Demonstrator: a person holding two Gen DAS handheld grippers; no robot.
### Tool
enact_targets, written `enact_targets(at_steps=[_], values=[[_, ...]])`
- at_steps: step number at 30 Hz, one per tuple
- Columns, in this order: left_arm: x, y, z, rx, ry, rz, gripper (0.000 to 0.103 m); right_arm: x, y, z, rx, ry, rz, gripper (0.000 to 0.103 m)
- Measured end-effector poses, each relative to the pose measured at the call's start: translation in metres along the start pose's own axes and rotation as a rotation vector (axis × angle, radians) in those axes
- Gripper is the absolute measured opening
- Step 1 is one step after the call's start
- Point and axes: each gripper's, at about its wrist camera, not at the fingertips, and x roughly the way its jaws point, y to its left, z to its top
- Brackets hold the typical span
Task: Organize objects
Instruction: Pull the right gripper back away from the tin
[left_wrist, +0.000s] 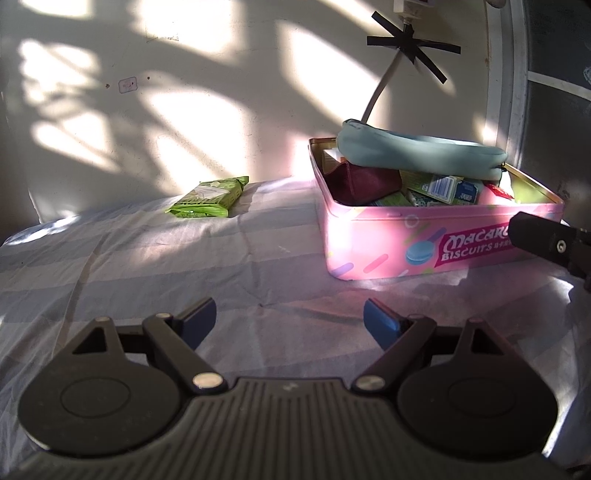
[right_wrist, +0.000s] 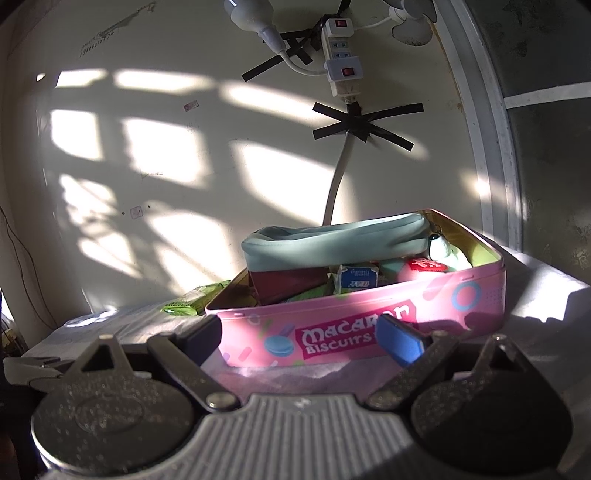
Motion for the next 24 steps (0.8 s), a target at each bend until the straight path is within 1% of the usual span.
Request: enact_targets(at_steps=[6, 15, 24], values=[[-0.0001, 0.0013, -0.0004, 0.005, -0.009, 0.005, 0.089, 0.0017, 0.0029, -0.0020, -0.009, 0.007, -0.003, 0.094], [0.0022, 0.0038, -0.0020, -0.001, 0.001, 0.006, 0.089, 0.0039, 0.0057, -0.0030, -0.018, 0.016, -0.002, 0.094], [0.0025, 0.0033, -0.0027, 0.007, -0.005, -0.003, 0.089, 0.0062, 0.0079, -0.0044, -0.023, 0.023, -0.006, 0.094]])
